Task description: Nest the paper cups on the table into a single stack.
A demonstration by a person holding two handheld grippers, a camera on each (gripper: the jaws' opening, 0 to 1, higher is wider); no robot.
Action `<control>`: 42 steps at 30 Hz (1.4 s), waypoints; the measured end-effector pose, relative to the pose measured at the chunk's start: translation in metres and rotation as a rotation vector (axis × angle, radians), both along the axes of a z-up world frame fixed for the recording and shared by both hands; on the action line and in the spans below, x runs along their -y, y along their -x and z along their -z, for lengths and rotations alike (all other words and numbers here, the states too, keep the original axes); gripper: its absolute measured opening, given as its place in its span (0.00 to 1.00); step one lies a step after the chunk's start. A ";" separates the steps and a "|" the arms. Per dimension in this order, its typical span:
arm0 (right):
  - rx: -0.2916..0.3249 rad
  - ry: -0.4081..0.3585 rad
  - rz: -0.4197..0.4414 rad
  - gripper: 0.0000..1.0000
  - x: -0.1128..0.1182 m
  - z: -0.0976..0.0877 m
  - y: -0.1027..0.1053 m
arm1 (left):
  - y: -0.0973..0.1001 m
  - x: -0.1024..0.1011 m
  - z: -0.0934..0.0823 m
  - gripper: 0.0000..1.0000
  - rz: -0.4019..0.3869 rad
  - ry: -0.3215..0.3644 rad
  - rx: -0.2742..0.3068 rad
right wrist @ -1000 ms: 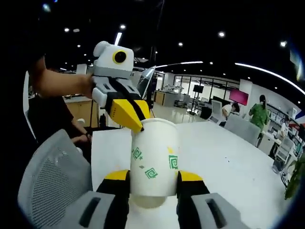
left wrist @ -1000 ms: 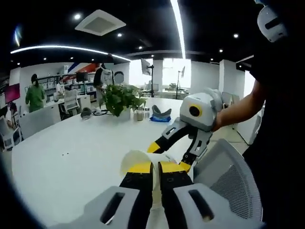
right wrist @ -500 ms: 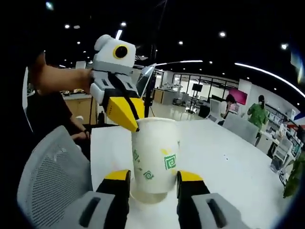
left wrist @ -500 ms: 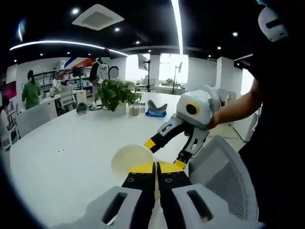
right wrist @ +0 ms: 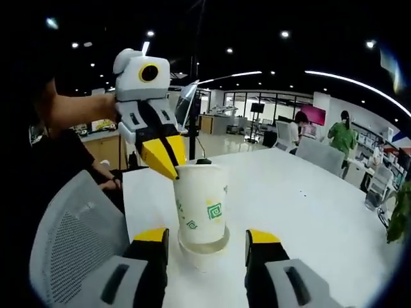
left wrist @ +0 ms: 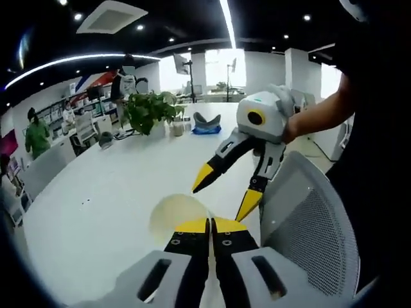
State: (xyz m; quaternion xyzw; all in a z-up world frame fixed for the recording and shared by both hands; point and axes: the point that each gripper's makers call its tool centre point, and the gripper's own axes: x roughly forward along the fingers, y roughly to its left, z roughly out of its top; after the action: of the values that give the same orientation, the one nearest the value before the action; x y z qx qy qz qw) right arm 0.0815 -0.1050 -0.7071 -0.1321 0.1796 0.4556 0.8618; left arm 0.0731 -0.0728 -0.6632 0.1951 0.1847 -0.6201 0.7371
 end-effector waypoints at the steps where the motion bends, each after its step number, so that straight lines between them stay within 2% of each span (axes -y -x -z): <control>1: -0.003 -0.002 0.004 0.47 0.001 0.001 0.001 | 0.000 0.001 0.004 0.00 0.004 -0.015 0.003; 6: -0.014 -0.005 0.024 0.47 0.005 0.004 0.004 | 0.000 0.005 0.019 0.00 0.037 -0.076 0.027; 11: -0.027 -0.005 0.041 0.46 0.009 0.009 0.006 | 0.000 0.010 0.032 0.00 0.055 -0.084 0.011; 21: -0.057 -0.009 0.059 0.46 0.014 0.019 0.011 | 0.003 0.024 0.051 0.00 0.094 -0.071 -0.077; 23: -0.061 -0.010 0.061 0.46 0.013 0.020 0.012 | 0.004 0.026 0.054 0.00 0.097 -0.060 -0.113; 32: -0.078 -0.011 0.070 0.46 0.015 0.028 0.012 | 0.006 0.028 0.067 0.01 0.125 -0.033 -0.194; 42: -0.093 -0.017 0.085 0.46 0.015 0.032 0.013 | 0.003 0.026 0.084 0.02 0.143 -0.040 -0.235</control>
State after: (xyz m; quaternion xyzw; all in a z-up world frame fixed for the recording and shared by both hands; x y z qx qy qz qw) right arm 0.0684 -0.1203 -0.7389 -0.0958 0.2210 0.4258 0.8722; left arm 0.0699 -0.0993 -0.7471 0.1484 0.2681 -0.6857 0.6602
